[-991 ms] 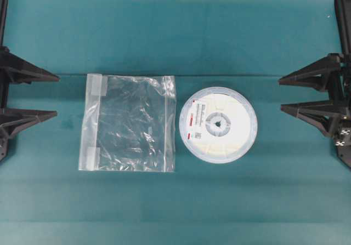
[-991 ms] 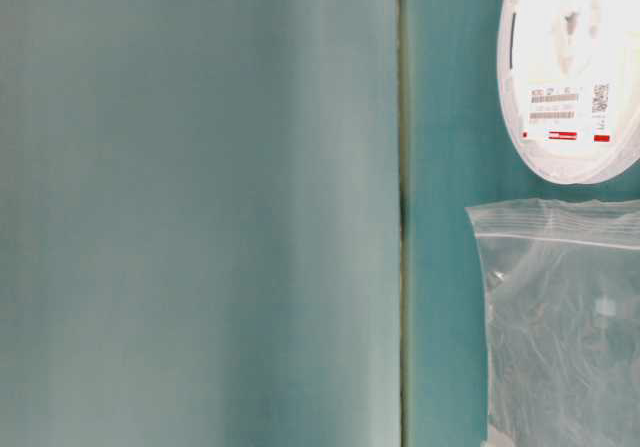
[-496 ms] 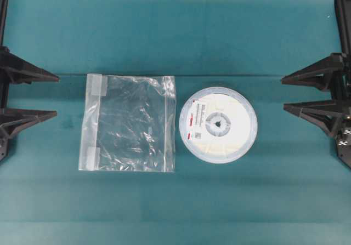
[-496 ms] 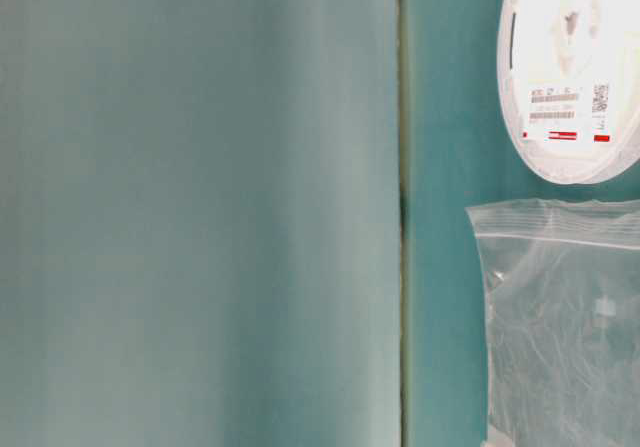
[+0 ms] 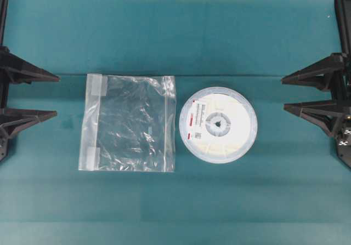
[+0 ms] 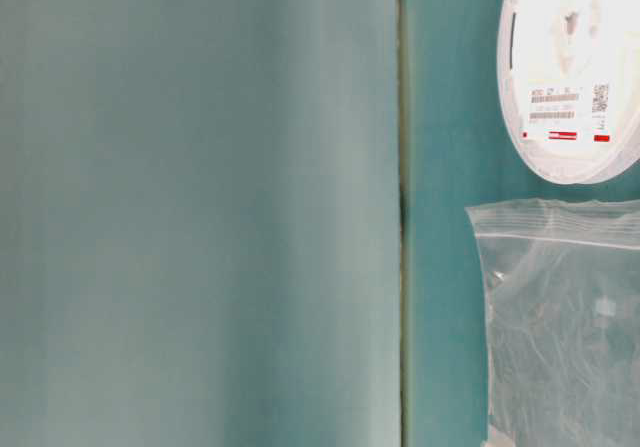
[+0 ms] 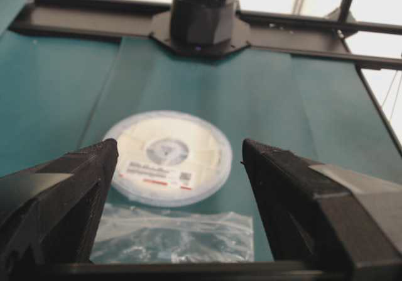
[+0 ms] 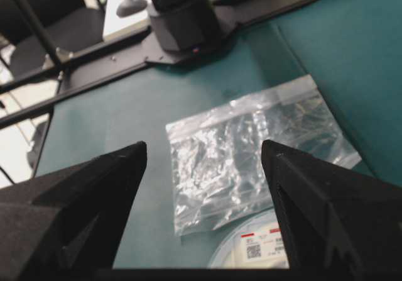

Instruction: Take out the reel from the clear zip bag.

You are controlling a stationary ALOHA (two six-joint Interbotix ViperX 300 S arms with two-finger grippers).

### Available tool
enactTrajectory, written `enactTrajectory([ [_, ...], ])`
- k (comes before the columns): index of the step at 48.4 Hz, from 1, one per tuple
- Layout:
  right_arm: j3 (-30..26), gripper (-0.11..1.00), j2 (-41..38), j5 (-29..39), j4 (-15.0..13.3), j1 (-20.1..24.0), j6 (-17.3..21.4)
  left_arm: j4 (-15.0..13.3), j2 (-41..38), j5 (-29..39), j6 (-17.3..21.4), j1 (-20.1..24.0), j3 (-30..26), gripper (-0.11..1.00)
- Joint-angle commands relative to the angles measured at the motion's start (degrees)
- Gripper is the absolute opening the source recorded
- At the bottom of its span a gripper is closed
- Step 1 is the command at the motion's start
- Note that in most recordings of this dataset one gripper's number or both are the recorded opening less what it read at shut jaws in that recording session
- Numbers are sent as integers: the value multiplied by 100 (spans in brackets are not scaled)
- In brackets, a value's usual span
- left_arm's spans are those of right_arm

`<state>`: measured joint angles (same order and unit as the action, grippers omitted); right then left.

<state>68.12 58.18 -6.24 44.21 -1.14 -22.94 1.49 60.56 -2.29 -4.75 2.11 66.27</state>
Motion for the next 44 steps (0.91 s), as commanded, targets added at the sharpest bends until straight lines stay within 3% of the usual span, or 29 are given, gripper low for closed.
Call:
enactTrajectory([
  [1, -44, 89, -18, -26, 0, -18, -70, 18, -18, -53, 0, -18, -141, 89],
  [44, -53, 89, 26, 123, 0, -18, -70, 18, -35, -53, 0, -18, -132, 89],
])
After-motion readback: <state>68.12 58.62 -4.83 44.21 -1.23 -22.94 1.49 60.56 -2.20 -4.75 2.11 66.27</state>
